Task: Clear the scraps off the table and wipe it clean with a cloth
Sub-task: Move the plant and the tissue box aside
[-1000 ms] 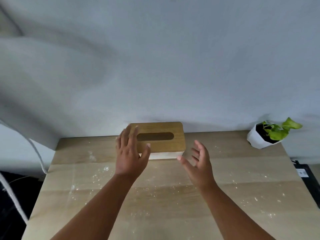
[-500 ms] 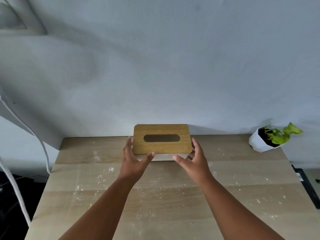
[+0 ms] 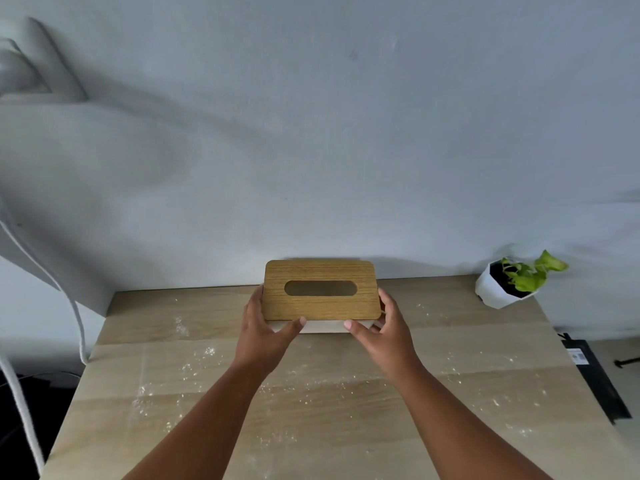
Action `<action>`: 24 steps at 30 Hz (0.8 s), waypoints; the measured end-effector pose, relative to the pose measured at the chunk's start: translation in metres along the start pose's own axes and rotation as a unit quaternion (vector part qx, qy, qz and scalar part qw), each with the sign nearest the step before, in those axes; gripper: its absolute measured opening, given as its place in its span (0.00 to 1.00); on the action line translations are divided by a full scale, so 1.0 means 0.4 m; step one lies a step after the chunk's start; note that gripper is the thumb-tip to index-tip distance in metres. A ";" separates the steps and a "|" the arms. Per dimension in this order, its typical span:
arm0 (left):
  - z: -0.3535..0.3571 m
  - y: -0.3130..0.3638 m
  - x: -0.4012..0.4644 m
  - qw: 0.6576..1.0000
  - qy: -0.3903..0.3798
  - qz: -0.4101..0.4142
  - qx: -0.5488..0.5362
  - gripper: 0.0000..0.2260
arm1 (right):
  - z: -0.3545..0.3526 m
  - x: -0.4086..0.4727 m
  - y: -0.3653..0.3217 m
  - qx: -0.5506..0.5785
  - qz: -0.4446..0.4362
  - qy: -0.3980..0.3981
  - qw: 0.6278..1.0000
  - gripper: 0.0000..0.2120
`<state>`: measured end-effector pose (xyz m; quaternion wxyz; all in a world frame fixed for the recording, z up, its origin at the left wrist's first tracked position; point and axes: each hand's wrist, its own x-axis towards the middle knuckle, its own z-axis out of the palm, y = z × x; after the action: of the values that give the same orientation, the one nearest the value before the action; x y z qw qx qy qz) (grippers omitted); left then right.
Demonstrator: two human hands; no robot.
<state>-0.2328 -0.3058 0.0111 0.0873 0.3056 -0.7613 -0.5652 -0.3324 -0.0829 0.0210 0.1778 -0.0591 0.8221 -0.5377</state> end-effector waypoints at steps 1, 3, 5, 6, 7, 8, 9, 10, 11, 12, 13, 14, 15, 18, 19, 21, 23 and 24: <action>0.011 0.008 -0.004 1.000 -0.001 0.001 -0.003 0.47 | -0.014 -0.004 0.003 0.005 0.000 0.002 1.000 0.46; 0.036 0.024 -0.014 1.000 -0.003 0.003 -0.009 0.45 | -0.048 -0.010 0.009 0.011 -0.003 0.006 1.000 0.46; 0.066 0.041 -0.023 1.000 -0.009 0.006 -0.013 0.44 | -0.084 -0.011 0.015 0.011 -0.004 0.012 1.000 0.45; 0.082 0.049 -0.029 1.000 -0.012 0.006 -0.015 0.43 | -0.105 -0.010 0.019 0.009 -0.004 0.015 1.000 0.45; 0.101 0.058 -0.033 1.000 -0.014 0.007 -0.014 0.43 | -0.128 -0.008 0.025 0.009 -0.004 0.019 1.000 0.44; 0.120 0.066 -0.038 1.000 -0.016 0.006 -0.012 0.42 | -0.151 -0.006 0.031 0.010 -0.003 0.021 1.000 0.44; 0.136 0.075 -0.043 1.000 -0.018 0.004 -0.009 0.41 | -0.172 -0.004 0.038 0.011 -0.002 0.023 1.000 0.44; 0.160 0.085 -0.048 1.000 -0.020 0.002 -0.004 0.40 | -0.198 -0.002 0.046 0.013 0.000 0.025 1.000 0.44; 0.184 0.095 -0.053 1.000 -0.021 0.001 0.001 0.39 | -0.224 0.001 0.056 0.013 0.002 0.028 1.000 0.44; 0.212 0.107 -0.058 1.000 -0.022 0.003 0.007 0.38 | -0.253 0.002 0.066 0.014 0.005 0.031 0.999 0.44; 0.240 0.119 -0.062 1.000 -0.025 0.004 0.011 0.38 | -0.280 0.005 0.077 0.015 0.010 0.035 0.999 0.44; 0.264 0.129 -0.066 1.000 -0.027 0.005 0.015 0.38 | -0.304 0.007 0.086 0.017 0.015 0.039 0.999 0.44; 0.296 0.143 -0.070 0.999 -0.029 0.006 0.018 0.37 | -0.333 0.011 0.097 0.018 0.020 0.043 0.999 0.44; 0.384 0.175 -0.076 0.999 -0.034 0.008 0.021 0.34 | -0.417 0.026 0.128 0.020 0.031 0.050 0.998 0.45; 0.406 0.181 -0.077 0.999 -0.037 0.008 0.020 0.33 | -0.437 0.032 0.136 0.019 0.034 0.051 0.998 0.45; 0.455 0.192 -0.078 0.999 -0.039 0.010 0.022 0.33 | -0.483 0.047 0.154 0.019 0.039 0.050 0.998 0.46; 0.494 0.203 -0.078 0.999 -0.034 0.009 0.026 0.32 | -0.518 0.062 0.168 0.017 0.040 0.048 0.998 0.46; 0.508 0.208 -0.078 0.999 -0.030 0.007 0.025 0.32 | -0.528 0.070 0.173 0.016 0.040 0.047 0.998 0.46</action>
<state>-0.3356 -0.1095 0.0233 0.0607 0.2857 -0.7795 -0.5542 -0.4269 0.1199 0.0279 0.1608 0.0019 0.8227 -0.5452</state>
